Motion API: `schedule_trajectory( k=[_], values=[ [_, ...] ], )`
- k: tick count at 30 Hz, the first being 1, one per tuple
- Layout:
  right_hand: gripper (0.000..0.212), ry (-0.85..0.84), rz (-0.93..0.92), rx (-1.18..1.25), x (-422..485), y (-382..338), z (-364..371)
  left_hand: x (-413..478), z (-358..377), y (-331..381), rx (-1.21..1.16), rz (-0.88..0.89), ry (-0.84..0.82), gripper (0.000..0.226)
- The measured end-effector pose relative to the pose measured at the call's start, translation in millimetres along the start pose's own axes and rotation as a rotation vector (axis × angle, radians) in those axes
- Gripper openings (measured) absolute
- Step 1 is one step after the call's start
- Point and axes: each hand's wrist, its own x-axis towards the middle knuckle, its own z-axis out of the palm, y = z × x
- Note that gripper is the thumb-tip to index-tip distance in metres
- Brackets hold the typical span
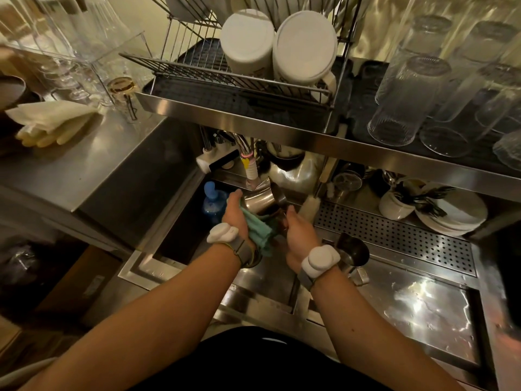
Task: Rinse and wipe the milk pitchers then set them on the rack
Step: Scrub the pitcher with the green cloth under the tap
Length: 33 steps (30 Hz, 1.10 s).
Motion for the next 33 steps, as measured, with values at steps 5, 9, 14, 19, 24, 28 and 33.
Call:
schedule_trajectory(
  k=[5,9,14,19,24,28,33],
  values=[
    [0.048,-0.053,0.092,0.143,-7.0,-4.0,7.1,-0.8,6.0,5.2,0.254,0.156,0.265,0.076],
    [0.061,-0.099,0.131,0.156,-15.1,2.7,14.4,9.0,12.5,16.0,0.375,0.297,0.446,0.072],
    [0.051,-0.118,0.048,0.076,-26.6,2.4,25.3,4.5,3.7,19.8,0.701,0.354,0.513,0.059],
    [0.051,-0.033,0.033,-0.109,-20.3,-1.5,26.6,-10.2,2.3,-0.3,0.618,0.515,0.239,0.044],
    [0.047,-0.003,0.054,-0.296,-19.2,-8.4,39.5,-20.5,-5.4,-16.4,1.024,0.943,-0.082,0.066],
    [0.049,-0.026,0.134,-0.079,-32.1,10.5,40.5,4.0,-24.9,23.5,1.241,0.73,-0.053,0.052],
    [0.041,-0.012,0.145,-0.017,-35.8,7.3,53.5,-10.6,-41.0,19.3,1.325,0.977,-0.038,0.048]
  ],
)
